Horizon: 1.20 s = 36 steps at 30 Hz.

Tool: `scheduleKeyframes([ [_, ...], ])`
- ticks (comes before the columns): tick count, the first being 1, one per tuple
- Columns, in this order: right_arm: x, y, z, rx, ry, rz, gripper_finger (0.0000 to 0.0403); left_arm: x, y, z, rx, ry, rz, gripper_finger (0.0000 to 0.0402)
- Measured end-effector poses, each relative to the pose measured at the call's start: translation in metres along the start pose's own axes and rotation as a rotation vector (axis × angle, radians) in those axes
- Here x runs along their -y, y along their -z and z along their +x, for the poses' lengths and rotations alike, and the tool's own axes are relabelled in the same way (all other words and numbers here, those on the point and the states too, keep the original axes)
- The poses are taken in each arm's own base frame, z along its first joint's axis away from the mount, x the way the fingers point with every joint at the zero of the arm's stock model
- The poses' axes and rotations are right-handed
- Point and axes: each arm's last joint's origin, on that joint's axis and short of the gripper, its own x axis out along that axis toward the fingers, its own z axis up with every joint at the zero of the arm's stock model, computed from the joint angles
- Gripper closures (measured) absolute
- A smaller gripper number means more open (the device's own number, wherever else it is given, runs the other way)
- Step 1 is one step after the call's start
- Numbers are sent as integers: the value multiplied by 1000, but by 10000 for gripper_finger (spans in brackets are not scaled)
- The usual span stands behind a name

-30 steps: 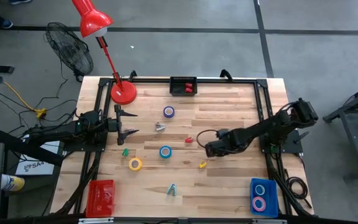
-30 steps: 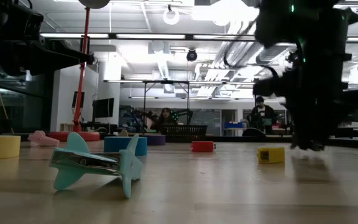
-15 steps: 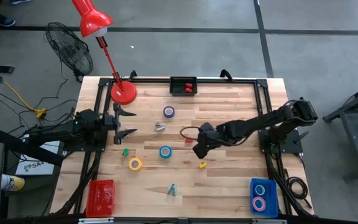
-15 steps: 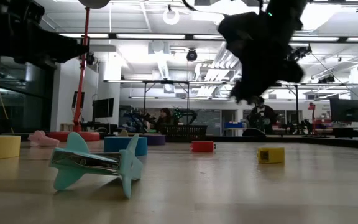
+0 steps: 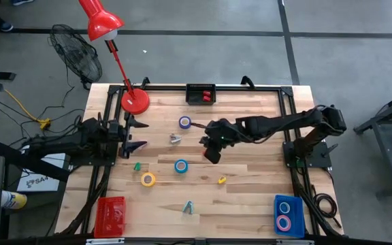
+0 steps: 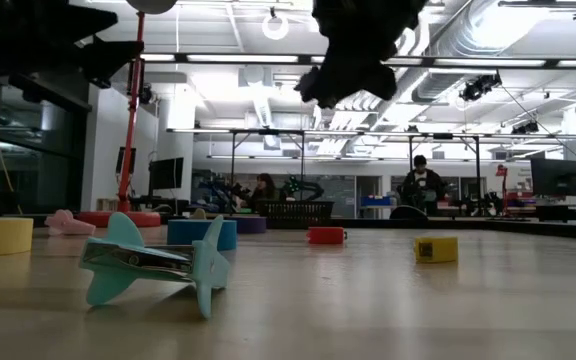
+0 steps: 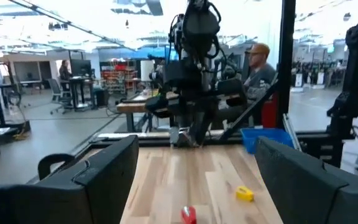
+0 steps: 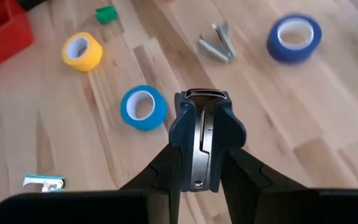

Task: Pick and place Stapler, Stapler remover, tape
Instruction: Put the black staple remover into the red basket

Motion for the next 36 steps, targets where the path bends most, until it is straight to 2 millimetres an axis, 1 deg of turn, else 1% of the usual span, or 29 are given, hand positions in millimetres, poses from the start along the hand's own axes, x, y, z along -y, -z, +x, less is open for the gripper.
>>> scheduleKeyframes([
  [5, 5, -9, -3, 7, -34, -67, 327, -3, -11, 6, 122, -55, -73, 85],
  [8, 7, -11, -3, 10, -49, -98, 327, -5, -19, 6, 216, -124, -168, 85],
  [10, 8, -13, -3, 15, -70, -111, 327, -6, -22, 6, 253, -138, -187, 85],
  [12, 7, -15, -3, 35, -92, -126, 327, -6, -23, 5, 259, -139, -172, 85],
  [14, 5, -19, -3, 67, -120, -148, 327, -6, -21, 6, 240, -158, -199, 85],
  [16, 3, -23, -4, 115, -150, -171, 327, -7, -17, 8, 196, -191, -224, 85],
  [18, 0, -27, -5, 158, -182, -199, 327, -8, -16, 15, 115, -197, -233, 85],
  [21, -2, -32, -6, 215, -202, -238, 327, -10, -25, 31, 17, -178, -198, 85],
  [23, -2, -36, -7, 252, -206, -261, 327, -11, -37, 48, -32, -147, -148, 85],
  [27, 2, -42, -8, 305, -201, -273, 327, -16, -54, 86, -174, -92, -42, 85],
  [31, 8, -45, -8, 318, -173, -272, 327, -18, -66, 121, -317, 3, 26, 85],
  [36, 10, -45, -8, 301, -177, -288, 327, -22, -80, 150, -490, 70, 106, 85],
])
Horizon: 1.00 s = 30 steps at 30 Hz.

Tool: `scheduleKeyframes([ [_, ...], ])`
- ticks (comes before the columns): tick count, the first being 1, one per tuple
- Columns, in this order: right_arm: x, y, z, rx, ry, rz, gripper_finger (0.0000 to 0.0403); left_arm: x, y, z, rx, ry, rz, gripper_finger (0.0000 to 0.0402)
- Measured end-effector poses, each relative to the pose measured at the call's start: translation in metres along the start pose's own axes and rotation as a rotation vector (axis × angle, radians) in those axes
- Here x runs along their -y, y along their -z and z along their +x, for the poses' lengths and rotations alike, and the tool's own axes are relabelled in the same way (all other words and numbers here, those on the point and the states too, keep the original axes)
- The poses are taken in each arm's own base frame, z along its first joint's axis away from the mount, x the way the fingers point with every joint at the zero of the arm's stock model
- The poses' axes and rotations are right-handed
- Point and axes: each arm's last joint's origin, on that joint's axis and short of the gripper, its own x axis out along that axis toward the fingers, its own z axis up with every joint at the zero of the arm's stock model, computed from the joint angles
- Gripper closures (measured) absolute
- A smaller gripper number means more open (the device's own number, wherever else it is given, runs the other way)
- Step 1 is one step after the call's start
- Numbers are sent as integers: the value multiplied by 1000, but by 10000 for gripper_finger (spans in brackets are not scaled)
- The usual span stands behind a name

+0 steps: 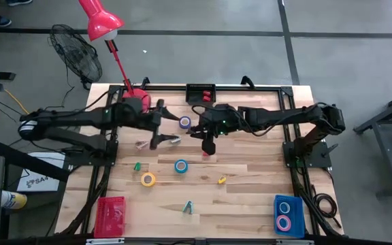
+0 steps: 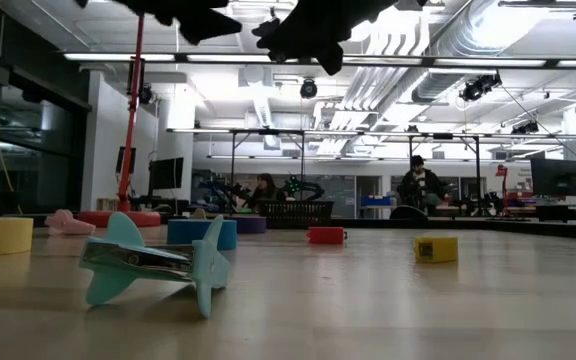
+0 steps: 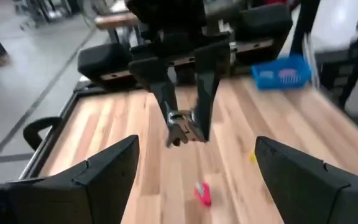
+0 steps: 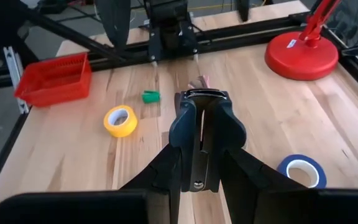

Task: Pick and place Stapler, Stapler remover, tape
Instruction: Put the black staple remover into the red basket

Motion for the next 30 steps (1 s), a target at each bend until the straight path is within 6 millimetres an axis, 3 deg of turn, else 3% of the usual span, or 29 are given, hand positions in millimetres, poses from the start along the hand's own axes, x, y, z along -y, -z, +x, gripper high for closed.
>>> scheduleKeyframes([
  [10, 1, 1, 0, -15, 7, -105, 327, -13, -41, 24, -257, 40, 153, 86],
  [20, 13, 1, -1, -25, 107, -247, 327, -17, -45, 52, -335, 108, 133, 86],
  [30, 19, 0, -2, -30, 138, -281, 327, -21, -49, 55, -341, 38, 95, 86],
])
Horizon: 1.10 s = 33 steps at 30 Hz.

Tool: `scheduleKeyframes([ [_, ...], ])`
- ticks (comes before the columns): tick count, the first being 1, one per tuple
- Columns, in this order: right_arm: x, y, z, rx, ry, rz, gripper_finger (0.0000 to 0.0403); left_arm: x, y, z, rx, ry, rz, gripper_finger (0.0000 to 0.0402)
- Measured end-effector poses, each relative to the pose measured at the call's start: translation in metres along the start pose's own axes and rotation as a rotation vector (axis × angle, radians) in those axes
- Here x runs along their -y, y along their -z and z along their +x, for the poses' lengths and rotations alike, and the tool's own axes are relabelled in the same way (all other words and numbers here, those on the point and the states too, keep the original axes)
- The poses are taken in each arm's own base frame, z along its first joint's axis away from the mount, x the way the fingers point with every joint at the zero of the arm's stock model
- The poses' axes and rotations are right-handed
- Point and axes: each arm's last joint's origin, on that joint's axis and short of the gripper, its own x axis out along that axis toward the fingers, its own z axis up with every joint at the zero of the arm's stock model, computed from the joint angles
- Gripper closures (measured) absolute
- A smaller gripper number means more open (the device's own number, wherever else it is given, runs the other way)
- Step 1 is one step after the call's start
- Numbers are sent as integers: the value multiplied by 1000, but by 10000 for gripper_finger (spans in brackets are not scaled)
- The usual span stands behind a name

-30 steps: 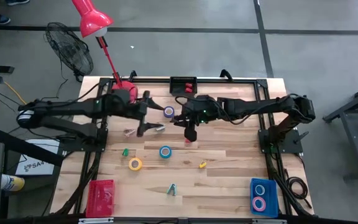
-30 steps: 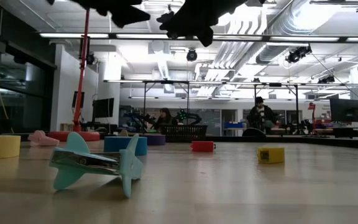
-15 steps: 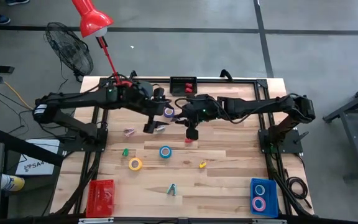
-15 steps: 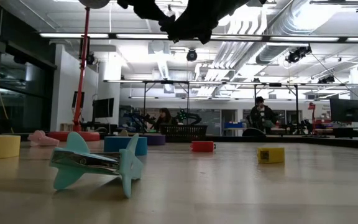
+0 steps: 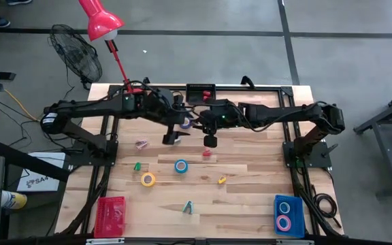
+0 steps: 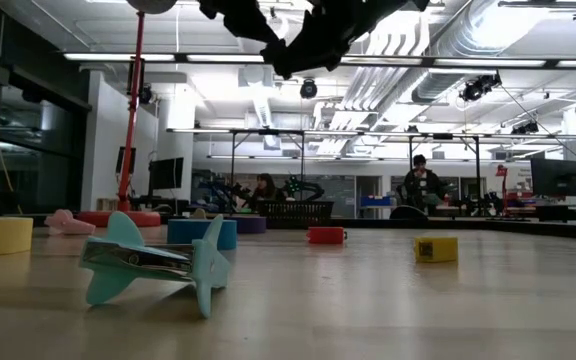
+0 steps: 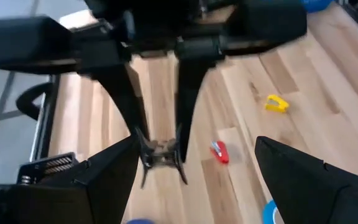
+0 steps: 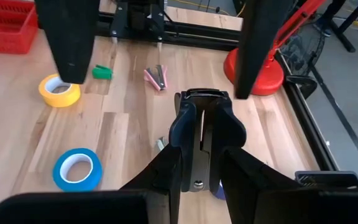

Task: Pick and place Stapler, Stapler remover, tape
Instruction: Put the black staple remover into the red basket

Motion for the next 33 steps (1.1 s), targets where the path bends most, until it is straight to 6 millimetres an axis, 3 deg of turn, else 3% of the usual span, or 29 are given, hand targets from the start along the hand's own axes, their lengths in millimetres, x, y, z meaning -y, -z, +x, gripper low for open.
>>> scheduleKeyframes([
  [8, 0, 0, 0, 0, 0, -46, 327, -3, 2, 6, -38, -83, -56, 86],
  [21, 0, -3, 0, 29, 23, -64, 327, -3, 5, 20, -61, -61, -114, 88],
  [33, 1, 2, 0, -21, 23, -72, 327, -3, 2, 22, -39, -35, -134, 171],
])
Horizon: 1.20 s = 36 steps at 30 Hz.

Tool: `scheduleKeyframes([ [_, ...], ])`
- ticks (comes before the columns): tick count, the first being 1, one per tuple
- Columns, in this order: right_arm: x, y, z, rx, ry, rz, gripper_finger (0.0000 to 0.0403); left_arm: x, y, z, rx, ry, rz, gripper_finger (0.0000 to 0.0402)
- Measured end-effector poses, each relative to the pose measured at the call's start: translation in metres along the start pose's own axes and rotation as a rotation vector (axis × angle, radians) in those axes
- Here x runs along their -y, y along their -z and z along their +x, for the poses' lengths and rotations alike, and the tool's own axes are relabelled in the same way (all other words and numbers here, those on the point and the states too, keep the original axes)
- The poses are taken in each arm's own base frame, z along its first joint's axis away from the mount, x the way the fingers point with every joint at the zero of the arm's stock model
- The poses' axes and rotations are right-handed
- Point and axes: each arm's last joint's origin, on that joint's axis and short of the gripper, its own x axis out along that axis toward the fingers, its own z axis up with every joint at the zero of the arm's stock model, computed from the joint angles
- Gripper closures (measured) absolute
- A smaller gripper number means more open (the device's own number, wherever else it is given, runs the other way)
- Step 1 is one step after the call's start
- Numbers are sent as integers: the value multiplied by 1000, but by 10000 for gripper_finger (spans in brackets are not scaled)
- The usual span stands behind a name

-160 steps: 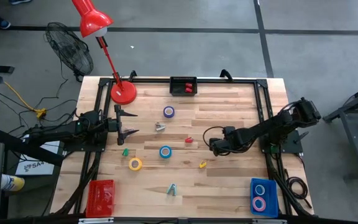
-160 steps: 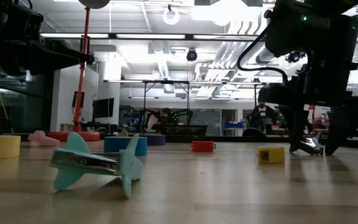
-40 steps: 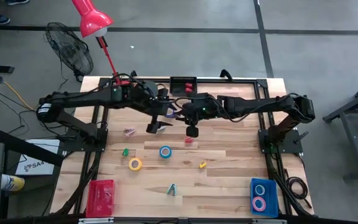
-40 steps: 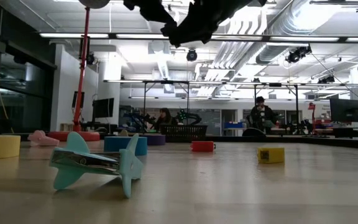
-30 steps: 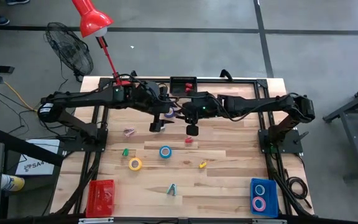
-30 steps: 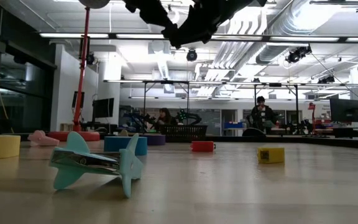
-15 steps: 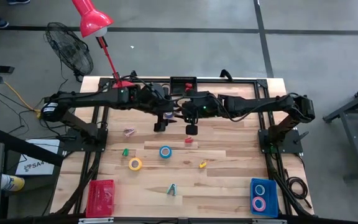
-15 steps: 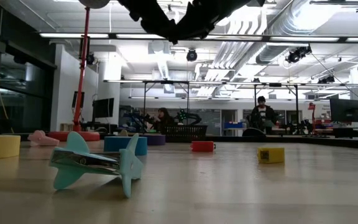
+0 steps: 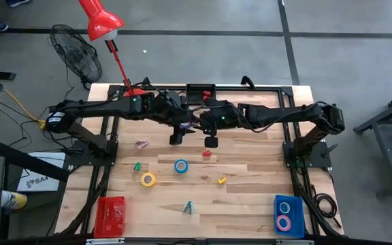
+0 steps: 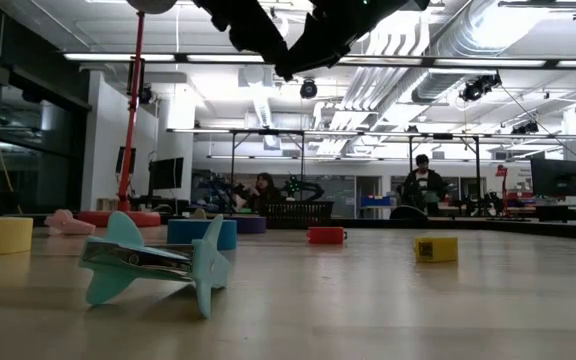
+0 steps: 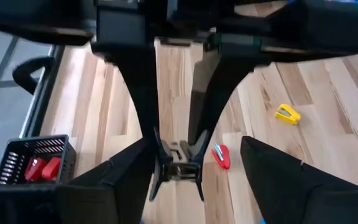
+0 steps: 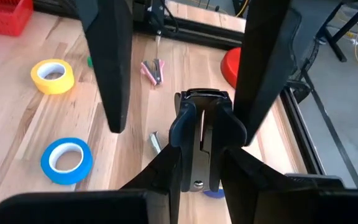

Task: Pick and place Stapler, Stapler remover, tape
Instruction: Put the black staple remover into the red basket

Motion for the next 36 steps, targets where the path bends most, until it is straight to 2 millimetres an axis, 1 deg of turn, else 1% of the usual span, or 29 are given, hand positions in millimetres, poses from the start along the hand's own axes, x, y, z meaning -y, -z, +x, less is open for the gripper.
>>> scheduleKeyframes([
  [16, 0, 1, 1, -2, -4, 11, 327, -1, 3, -1, -41, -39, -1, 252],
  [24, -1, 1, 1, -2, -18, 26, 327, -1, 3, -1, -41, -53, 10, 320],
  [29, -1, 1, 1, -4, -10, 42, 327, -1, 3, 0, -40, -49, 26, 321],
  [31, -1, 1, 1, -5, -6, 49, 312, -1, 3, 0, -39, -49, 26, 321],
  [36, -1, 4, 1, -41, -3, 117, 254, -1, 2, 0, -35, -51, 24, 321],
])
